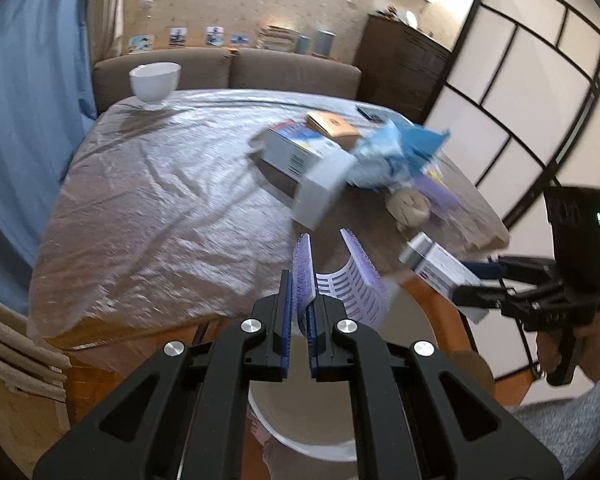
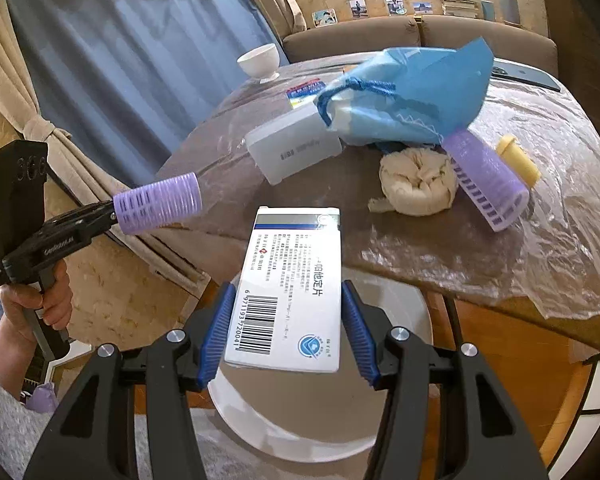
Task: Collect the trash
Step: 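Carry the hair roller and medicine box toward the white trash bin, then open both grippers over the bin, dropping roller and medicine box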
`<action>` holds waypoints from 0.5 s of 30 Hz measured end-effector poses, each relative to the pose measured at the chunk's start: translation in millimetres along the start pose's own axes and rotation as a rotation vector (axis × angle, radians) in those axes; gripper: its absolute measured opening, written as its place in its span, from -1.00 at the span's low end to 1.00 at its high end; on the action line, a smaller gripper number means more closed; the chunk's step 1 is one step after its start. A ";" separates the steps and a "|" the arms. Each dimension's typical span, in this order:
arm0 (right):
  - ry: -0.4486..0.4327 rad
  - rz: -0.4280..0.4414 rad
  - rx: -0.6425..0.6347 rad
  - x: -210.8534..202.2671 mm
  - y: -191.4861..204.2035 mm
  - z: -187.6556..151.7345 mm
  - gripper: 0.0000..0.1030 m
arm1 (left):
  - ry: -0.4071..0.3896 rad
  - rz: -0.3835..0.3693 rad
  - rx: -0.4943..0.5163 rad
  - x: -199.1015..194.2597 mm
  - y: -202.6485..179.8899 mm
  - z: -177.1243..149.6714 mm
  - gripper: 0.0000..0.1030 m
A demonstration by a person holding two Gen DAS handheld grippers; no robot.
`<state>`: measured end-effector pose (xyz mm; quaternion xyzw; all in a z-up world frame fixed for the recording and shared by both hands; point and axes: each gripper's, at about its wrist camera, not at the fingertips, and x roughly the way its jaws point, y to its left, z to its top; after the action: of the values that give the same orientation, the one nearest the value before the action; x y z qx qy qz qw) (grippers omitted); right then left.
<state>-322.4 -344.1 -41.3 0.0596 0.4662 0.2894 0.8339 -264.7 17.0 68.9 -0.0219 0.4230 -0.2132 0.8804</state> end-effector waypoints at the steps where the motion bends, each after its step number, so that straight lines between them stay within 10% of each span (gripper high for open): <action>1: 0.007 0.002 0.004 0.2 -0.8 -2.5 0.02 | 0.008 -0.001 0.010 2.1 -3.0 -1.2 -0.84; 15: 0.090 -0.017 -0.001 20.6 -5.0 -26.4 0.02 | 0.121 -0.009 0.049 39.2 -30.6 -24.9 -0.84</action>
<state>-333.6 -341.6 -73.2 0.0421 0.5035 0.2847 0.8146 -272.8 -22.8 30.8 0.0105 0.4699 -0.2284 0.8526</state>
